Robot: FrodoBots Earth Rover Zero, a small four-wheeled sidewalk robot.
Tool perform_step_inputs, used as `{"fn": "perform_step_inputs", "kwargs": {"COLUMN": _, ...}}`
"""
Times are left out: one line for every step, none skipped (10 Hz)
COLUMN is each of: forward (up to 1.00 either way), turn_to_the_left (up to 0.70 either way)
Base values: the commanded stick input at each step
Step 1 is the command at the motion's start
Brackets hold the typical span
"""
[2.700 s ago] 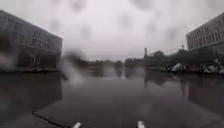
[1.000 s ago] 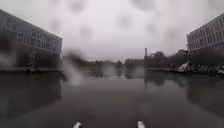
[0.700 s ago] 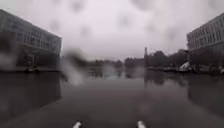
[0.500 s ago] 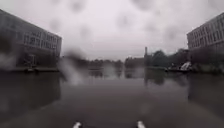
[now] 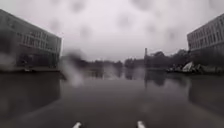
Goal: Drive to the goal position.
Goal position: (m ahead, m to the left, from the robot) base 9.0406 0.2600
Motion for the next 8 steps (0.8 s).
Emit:
{"fn": "perform_step_inputs", "kwargs": {"forward": 0.52, "turn_to_the_left": 0.01}}
{"fn": "perform_step_inputs", "kwargs": {"forward": 0.52, "turn_to_the_left": 0.01}}
{"fn": "perform_step_inputs", "kwargs": {"forward": 0.52, "turn_to_the_left": 0.01}}
{"fn": "perform_step_inputs", "kwargs": {"forward": 0.52, "turn_to_the_left": 0.01}}
{"fn": "perform_step_inputs", "kwargs": {"forward": 0.52, "turn_to_the_left": 0.01}}
{"fn": "perform_step_inputs", "kwargs": {"forward": 0.52, "turn_to_the_left": 0.01}}
{"fn": "perform_step_inputs", "kwargs": {"forward": 0.45, "turn_to_the_left": 0.01}}
{"fn": "perform_step_inputs", "kwargs": {"forward": 0.00, "turn_to_the_left": 0.00}}
